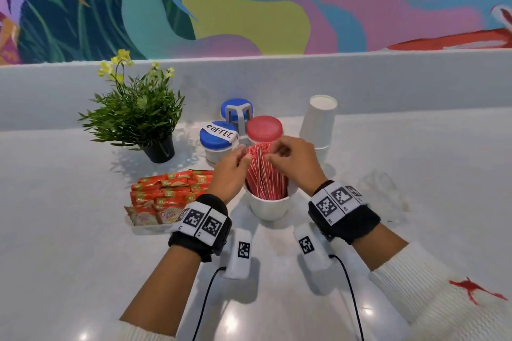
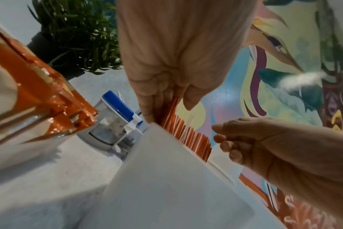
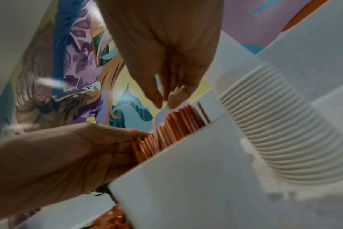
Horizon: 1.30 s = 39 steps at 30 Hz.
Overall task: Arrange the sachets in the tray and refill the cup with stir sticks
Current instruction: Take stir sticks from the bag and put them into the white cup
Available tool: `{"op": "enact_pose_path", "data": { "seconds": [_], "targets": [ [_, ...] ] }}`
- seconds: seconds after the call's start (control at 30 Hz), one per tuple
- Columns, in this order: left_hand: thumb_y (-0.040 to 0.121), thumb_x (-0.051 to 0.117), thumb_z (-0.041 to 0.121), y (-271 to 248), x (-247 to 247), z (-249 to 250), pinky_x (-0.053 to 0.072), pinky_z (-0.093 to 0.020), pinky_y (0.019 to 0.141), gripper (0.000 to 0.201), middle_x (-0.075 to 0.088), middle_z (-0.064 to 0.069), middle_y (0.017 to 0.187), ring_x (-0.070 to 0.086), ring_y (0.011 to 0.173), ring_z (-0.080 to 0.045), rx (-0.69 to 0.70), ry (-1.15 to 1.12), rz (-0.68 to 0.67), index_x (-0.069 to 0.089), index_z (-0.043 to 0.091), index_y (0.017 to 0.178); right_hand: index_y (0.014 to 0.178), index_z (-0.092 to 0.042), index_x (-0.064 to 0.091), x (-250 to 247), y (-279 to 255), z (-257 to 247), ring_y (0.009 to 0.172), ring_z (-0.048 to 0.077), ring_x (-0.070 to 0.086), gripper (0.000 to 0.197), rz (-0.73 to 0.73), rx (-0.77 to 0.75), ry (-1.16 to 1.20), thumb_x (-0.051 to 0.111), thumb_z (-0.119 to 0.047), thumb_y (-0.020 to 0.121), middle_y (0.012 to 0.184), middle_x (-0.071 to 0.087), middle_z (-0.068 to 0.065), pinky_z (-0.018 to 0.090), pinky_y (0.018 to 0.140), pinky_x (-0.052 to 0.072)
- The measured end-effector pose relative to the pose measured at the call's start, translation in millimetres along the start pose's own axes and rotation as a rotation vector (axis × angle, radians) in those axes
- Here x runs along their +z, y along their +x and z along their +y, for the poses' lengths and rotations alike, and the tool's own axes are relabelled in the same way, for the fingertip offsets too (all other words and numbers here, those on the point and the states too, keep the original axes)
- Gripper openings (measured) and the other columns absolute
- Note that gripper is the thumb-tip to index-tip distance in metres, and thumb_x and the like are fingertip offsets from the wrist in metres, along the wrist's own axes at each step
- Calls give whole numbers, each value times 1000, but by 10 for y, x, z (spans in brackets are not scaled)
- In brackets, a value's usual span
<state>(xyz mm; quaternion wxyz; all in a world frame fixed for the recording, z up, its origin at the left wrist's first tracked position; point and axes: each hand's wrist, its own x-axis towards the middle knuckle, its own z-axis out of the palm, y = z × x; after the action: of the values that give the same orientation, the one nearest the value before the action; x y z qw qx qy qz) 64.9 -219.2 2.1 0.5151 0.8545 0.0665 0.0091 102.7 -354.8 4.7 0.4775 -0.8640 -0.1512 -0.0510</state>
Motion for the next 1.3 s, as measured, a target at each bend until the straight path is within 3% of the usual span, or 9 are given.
{"op": "enact_pose_path", "data": {
  "seconds": [0.1, 0.23, 0.4, 0.5, 0.6, 0.83, 0.97, 1.13, 1.3],
  "targets": [
    [101, 31, 18, 24, 85, -4, 36, -22, 96, 42, 46, -9, 140, 45, 125, -19, 10, 39, -16, 33, 7, 142, 109, -9, 56, -48, 7, 57, 91, 15, 52, 32, 125, 49, -144, 68, -13, 80, 107, 56, 7, 18, 82, 42],
    [101, 30, 24, 87, 190, -6, 32, -36, 109, 54, 35, -6, 148, 37, 134, -23, 29, 0, -85, 9, 16, 150, 135, -12, 34, 51, -10, 119, 121, 21, 47, 75, -130, 96, -24, 76, -12, 72, 131, 48, 8, 38, 109, 36],
    [101, 31, 13, 140, 276, 57, 31, -21, 98, 50, 42, -12, 142, 43, 128, -23, 101, 77, -97, 16, 21, 148, 137, -12, 33, 140, -63, 204, 120, 20, 50, 63, -117, 6, 14, 59, 2, 81, 132, 49, 9, 39, 107, 39],
    [101, 29, 13, 168, 283, 1, 30, -32, 110, 48, 38, -11, 145, 41, 131, -24, 104, 15, -110, 21, 22, 147, 134, -8, 36, 84, -74, 254, 112, 12, 47, 60, -112, -42, 10, 61, 0, 81, 128, 50, 9, 35, 107, 37],
    [102, 28, 24, 217, 256, -66, 30, -38, 113, 47, 34, -3, 149, 35, 136, -19, 98, -52, -70, 21, 23, 148, 143, -11, 23, 102, -11, 314, 126, 17, 41, 88, -160, -39, -46, 75, -12, 73, 137, 42, 8, 35, 111, 31],
    [101, 32, 24, 309, 270, -23, 41, -11, 78, 41, 53, -1, 125, 52, 105, -8, 60, -162, 17, 31, 20, 142, 148, -12, 7, 136, 92, 243, 137, 23, 28, 97, -277, 40, -191, 72, -14, 77, 148, 25, 12, 34, 114, 24],
    [101, 27, 16, 357, 247, -65, 47, -36, 97, 41, 50, -10, 134, 53, 115, -21, -1, -124, 30, 36, 14, 141, 146, -12, 11, 96, 122, 250, 135, 23, 31, 96, -277, 39, -194, 75, -15, 75, 146, 28, 12, 35, 113, 26],
    [101, 24, 22, 260, 229, -69, 40, -29, 99, 46, 37, -2, 144, 42, 123, -10, 16, -213, -133, 20, 26, 147, 146, -12, 13, 103, 124, 259, 137, 21, 27, 96, -309, 14, -217, 75, -18, 74, 147, 24, 10, 33, 113, 25],
    [101, 23, 8, 159, 142, -14, 34, -22, 93, 49, 33, -4, 145, 36, 112, -3, 64, -234, -89, 16, 21, 147, 147, -14, 13, 128, 152, 238, 137, 22, 27, 96, -346, 24, -239, 75, -19, 74, 148, 21, 9, 39, 115, 26]
  ]
}}
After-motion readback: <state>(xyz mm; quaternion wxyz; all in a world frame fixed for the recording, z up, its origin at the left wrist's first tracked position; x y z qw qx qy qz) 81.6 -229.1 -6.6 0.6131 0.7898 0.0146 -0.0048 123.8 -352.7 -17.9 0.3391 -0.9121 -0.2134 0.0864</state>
